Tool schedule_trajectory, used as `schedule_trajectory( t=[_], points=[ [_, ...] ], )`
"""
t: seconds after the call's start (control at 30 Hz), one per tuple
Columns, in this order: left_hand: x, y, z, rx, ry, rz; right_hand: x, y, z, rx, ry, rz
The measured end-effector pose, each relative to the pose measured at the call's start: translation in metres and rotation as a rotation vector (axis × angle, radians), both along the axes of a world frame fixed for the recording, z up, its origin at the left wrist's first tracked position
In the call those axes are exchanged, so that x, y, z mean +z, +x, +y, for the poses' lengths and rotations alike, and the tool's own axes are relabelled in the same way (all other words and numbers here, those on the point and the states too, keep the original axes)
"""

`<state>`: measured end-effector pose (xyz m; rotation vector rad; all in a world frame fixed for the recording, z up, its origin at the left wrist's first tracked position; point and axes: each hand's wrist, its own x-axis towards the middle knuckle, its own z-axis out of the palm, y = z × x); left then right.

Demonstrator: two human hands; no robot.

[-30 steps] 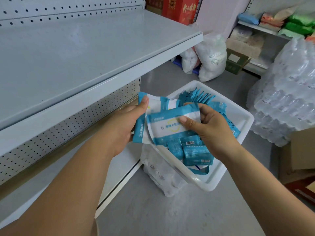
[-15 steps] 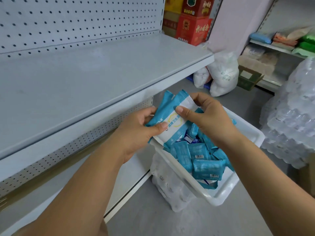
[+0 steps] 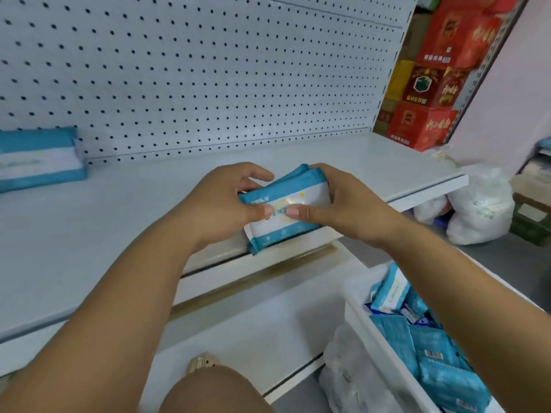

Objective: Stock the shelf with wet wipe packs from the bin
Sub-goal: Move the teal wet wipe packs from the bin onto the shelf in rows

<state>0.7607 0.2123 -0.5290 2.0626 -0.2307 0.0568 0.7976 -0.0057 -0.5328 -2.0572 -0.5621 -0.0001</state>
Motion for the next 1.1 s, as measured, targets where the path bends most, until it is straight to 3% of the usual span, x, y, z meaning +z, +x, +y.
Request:
schedule_trajectory(
  t=[0.23,0.5,0.63,1.1],
  points=[
    [-0.004,-0.016,0.102,0.432,-0.174,-0.099,-0.004,0.033,0.098,0.061,0.165,0.093],
    [-0.037,-0.057,0.203,0.94,0.45,-0.061,-0.021,0.051,0.218,0.108,0.184,0.123],
    [-0.051,-0.079,0.235,1.024,0.58,0.028,-0.03,0.058,0.275,0.128,0.166,0.115],
    [-0.051,-0.082,0.256,0.997,0.577,0.202,-0.044,0.074,0.38,0.117,0.049,-0.062]
  ],
)
